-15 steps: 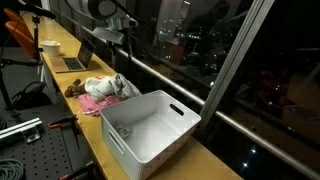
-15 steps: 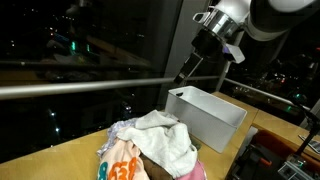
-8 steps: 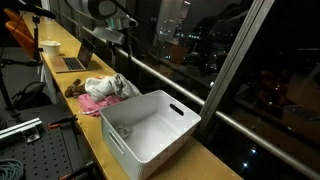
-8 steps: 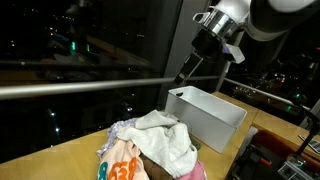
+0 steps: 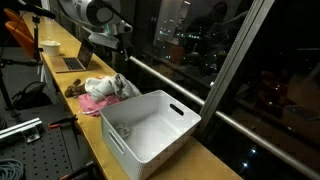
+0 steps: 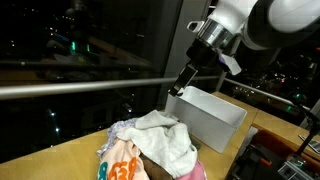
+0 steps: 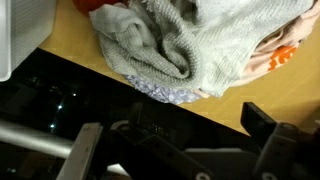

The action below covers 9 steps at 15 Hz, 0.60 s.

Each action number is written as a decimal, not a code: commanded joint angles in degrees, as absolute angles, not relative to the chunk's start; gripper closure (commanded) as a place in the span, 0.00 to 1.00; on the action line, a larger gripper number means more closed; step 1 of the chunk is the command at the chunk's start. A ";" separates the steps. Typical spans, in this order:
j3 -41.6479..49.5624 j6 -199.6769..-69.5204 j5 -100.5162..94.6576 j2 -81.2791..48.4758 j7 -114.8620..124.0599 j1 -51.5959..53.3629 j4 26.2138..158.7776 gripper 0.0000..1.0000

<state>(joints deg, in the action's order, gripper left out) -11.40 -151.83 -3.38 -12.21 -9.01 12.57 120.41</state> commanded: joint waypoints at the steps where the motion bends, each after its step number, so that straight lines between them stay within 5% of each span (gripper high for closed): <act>1: -10.26 -157.36 -10.36 -17.81 -0.66 16.21 120.62 0.00; 9: -5.38 -162.44 -17.57 -30.46 6.08 23.52 119.29 0.00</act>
